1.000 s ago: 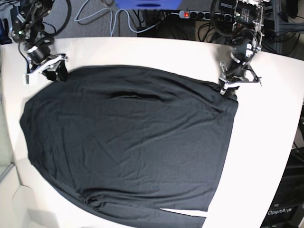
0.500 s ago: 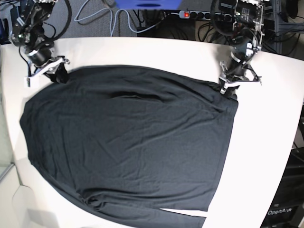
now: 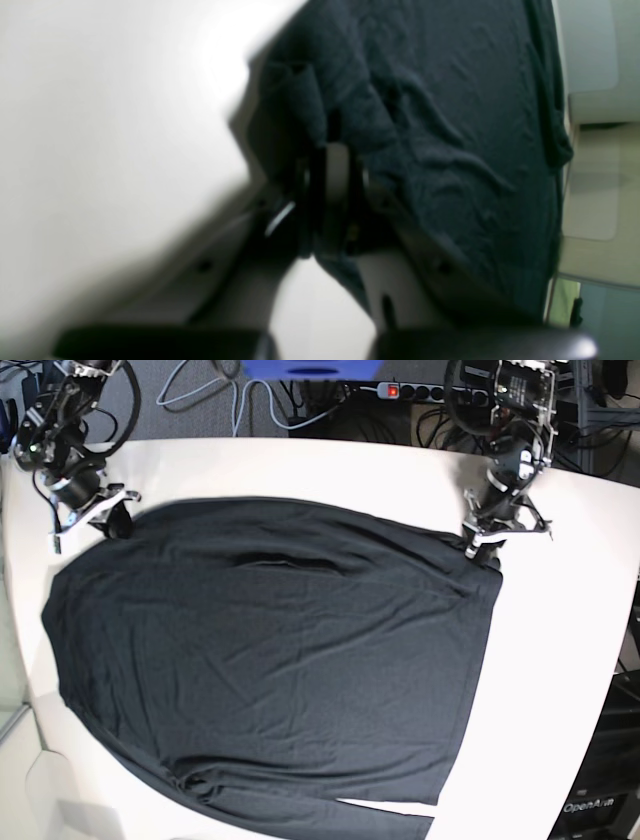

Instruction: Fold the T-shirt properly

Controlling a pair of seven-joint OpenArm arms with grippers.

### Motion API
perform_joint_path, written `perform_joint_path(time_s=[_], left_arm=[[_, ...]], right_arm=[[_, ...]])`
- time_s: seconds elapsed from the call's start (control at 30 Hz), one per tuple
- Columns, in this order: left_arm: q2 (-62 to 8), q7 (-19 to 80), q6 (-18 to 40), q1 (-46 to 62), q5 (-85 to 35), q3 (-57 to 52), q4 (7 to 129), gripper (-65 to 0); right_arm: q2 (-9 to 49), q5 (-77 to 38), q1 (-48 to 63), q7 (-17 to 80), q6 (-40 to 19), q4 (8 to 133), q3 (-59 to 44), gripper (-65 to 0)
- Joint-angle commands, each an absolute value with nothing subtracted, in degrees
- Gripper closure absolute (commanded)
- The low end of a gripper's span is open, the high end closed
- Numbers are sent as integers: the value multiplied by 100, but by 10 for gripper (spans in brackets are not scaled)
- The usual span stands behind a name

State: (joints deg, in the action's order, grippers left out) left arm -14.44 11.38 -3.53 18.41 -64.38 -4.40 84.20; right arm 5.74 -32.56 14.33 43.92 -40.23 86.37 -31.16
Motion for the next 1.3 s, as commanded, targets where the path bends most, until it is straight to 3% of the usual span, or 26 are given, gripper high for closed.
perform_joint_path(time_s=[0.0,0.53,0.7,0.77,0.97,1.27], left_arm=[[-1499,1068,-259,1807,-6475,-470,8602,-26],[-1499,1086,-277,1727,-6475,-470,8769,-26],[-1499,1086,-277,1727,-6475,-470,8760,-26],[-1499,1086,-277,1719,-6475,-470,8752,-26],[-1499,1086,-277,1719,-6475,-470,8752,-26],[-1499,1086,-277,1754,-6475,-462,8760,-26]], right_arm=[[699,-3363,1385,4277,-4000,8743,-3143,-67],[778,-3556,1402,4664,-4000,9376,-3248,-86],[382,-3547,1525,4681,-4000,9367,-3987,-321],[277,-3547,1525,4681,-4000,9367,-4180,-355],[136,-3662,1349,5279,-4000,9332,-4251,-355],[207,-4409,919,5851,-4000,8127,-4374,-355]])
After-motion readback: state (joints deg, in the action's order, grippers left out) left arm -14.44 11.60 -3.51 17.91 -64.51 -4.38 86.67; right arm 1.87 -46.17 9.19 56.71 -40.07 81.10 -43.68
